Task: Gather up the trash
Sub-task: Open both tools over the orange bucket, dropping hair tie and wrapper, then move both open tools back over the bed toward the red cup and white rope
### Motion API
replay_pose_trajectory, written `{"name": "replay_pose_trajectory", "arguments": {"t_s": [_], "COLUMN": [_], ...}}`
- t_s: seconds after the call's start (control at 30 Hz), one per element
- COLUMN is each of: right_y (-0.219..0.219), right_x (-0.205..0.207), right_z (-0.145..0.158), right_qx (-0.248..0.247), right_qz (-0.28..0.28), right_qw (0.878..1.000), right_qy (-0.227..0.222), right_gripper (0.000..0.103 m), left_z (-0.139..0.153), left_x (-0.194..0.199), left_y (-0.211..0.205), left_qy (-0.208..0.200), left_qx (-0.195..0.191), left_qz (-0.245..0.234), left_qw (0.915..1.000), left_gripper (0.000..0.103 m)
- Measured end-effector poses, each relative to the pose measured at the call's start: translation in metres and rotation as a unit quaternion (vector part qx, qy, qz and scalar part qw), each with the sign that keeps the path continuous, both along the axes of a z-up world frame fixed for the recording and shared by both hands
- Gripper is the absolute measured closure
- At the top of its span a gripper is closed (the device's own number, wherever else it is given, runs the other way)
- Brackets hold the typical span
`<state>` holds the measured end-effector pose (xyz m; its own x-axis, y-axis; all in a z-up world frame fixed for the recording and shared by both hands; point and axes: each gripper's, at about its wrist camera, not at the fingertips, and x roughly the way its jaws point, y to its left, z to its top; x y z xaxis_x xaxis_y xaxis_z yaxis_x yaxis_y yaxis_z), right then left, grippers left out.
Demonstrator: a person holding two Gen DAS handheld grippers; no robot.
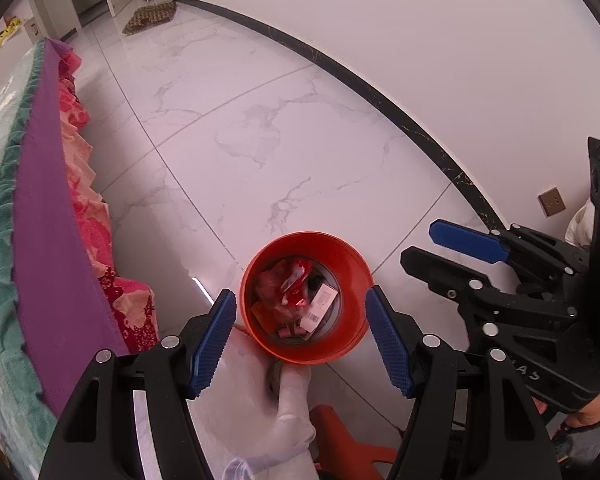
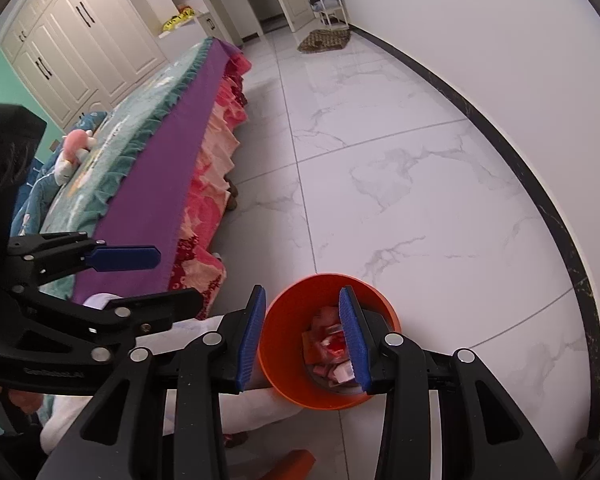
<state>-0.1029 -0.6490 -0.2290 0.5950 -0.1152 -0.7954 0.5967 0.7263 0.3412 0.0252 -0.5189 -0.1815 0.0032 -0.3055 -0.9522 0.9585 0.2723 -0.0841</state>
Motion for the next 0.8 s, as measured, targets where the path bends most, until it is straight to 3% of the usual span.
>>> {"name": "replay_pose_trajectory", "arguments": {"t_s": [0.43,0.8], "right_y": [0.040,0.107], "right_x": [0.006,0.043], "right_z": [0.060,0.103], "right_qx": [-0.039,-0.063], "right_qz": [0.037,0.119], "right_qw": [0.998,0.989], "right_qy": [-0.035,-0.060], "right_gripper": [0.064,0.064], "left_z": [0.043,0.086], "left_x": [0.014,0.034], "left_y": [0.054,0.138], "left_qy": [-0.050,-0.090], "left_qx": [-0.042,-0.092], "left_qz": [0.039,0.118], "left_qw": [0.9971,0.9846], "left_gripper": [0.035,0.035]}}
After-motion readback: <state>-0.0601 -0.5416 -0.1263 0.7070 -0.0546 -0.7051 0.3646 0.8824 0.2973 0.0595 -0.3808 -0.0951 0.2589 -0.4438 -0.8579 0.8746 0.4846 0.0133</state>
